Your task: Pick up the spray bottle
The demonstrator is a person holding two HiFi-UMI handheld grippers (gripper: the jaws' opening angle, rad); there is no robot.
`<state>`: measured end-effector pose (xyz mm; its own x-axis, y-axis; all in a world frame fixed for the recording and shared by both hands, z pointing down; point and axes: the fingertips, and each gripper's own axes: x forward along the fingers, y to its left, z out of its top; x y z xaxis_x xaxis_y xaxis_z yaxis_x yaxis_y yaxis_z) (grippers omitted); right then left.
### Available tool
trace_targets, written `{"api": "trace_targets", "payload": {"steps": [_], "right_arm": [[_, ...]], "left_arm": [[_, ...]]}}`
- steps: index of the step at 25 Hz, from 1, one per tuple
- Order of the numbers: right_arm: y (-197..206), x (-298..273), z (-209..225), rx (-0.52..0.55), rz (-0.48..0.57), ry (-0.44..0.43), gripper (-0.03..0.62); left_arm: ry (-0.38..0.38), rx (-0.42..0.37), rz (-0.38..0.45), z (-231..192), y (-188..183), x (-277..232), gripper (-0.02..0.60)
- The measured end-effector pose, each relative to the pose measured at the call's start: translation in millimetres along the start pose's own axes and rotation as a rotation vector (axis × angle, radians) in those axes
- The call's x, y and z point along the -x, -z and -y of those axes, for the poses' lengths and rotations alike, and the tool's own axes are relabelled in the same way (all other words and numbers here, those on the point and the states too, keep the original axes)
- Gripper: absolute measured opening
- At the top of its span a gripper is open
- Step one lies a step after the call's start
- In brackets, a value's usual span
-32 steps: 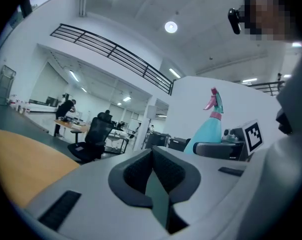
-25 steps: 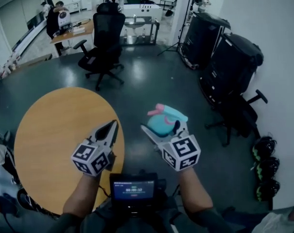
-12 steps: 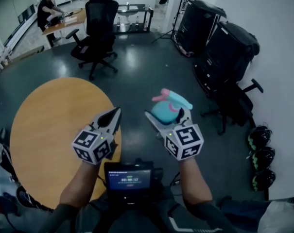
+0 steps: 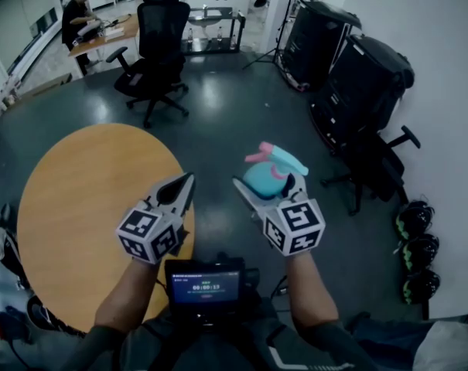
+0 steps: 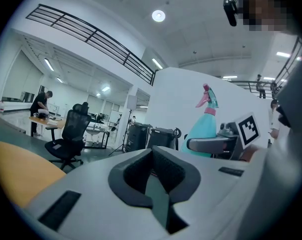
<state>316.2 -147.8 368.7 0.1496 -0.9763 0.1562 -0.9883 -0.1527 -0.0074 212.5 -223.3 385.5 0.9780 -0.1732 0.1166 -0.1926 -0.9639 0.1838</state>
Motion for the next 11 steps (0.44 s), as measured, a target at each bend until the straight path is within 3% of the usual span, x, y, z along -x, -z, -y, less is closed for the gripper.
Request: {"api": "trace_targets", "payload": {"steps": [11], "right_arm": [[3.3,5.7,3.6,0.012,-0.008,0.018,0.439]], "left_arm": [[0.001,-0.011,0.005,1.0,0.3,-1.4,-0.003]]}}
